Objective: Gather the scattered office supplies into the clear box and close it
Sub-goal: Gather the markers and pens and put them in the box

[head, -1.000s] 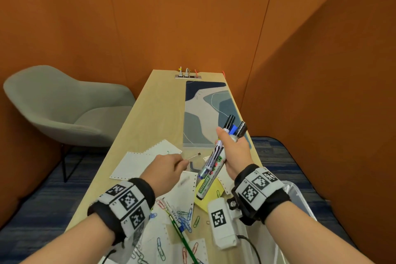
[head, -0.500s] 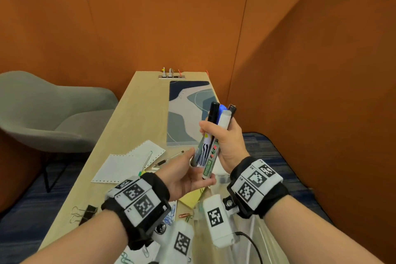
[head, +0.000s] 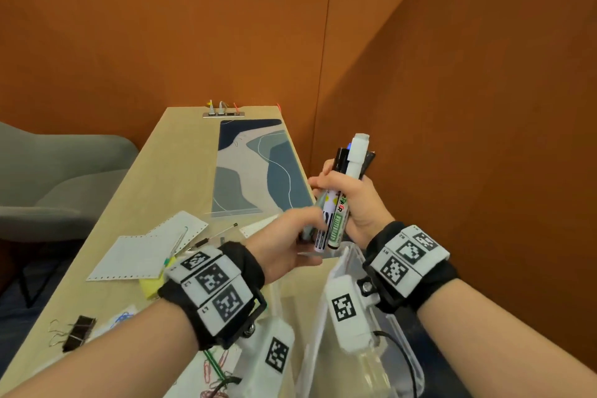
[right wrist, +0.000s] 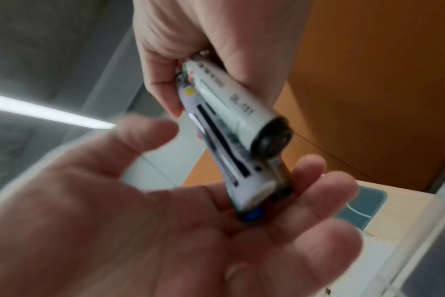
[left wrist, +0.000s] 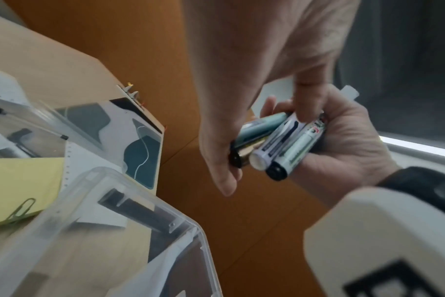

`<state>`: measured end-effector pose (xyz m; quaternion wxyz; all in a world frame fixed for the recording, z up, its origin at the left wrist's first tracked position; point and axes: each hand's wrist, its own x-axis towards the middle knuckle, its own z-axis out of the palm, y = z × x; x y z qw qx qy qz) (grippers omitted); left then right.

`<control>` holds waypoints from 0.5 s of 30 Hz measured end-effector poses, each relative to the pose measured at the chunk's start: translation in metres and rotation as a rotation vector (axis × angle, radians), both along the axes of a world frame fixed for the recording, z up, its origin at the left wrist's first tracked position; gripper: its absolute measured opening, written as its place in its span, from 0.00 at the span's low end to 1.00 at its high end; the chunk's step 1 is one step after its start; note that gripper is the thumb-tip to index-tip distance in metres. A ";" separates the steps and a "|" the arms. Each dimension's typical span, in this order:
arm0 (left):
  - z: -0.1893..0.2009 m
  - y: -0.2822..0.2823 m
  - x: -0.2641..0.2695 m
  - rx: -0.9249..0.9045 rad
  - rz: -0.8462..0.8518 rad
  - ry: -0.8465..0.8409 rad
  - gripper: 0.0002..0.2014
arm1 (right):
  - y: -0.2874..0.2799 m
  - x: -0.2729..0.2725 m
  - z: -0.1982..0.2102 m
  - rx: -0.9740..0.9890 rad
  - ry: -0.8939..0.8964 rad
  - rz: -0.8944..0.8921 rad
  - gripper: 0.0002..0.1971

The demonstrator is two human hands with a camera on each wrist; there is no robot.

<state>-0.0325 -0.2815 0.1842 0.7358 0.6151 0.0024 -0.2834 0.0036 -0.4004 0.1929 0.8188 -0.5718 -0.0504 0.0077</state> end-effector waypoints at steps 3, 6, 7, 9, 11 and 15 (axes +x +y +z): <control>0.000 -0.024 -0.004 0.013 -0.094 -0.092 0.08 | -0.016 -0.004 0.003 -0.014 0.003 0.036 0.12; -0.001 -0.046 -0.008 0.089 -0.080 -0.135 0.12 | -0.025 -0.010 0.001 -0.059 0.024 0.058 0.14; -0.002 -0.051 -0.009 0.110 -0.077 -0.138 0.12 | -0.027 -0.012 -0.001 -0.085 0.038 0.059 0.14; -0.006 -0.059 -0.010 0.146 -0.072 -0.127 0.11 | -0.032 -0.016 -0.003 -0.107 0.067 0.058 0.13; -0.010 -0.064 -0.010 0.196 -0.073 -0.105 0.09 | -0.038 -0.019 -0.004 -0.091 0.099 0.060 0.09; -0.012 -0.072 -0.009 0.285 -0.016 -0.155 0.08 | -0.047 -0.022 -0.009 -0.241 0.159 0.034 0.05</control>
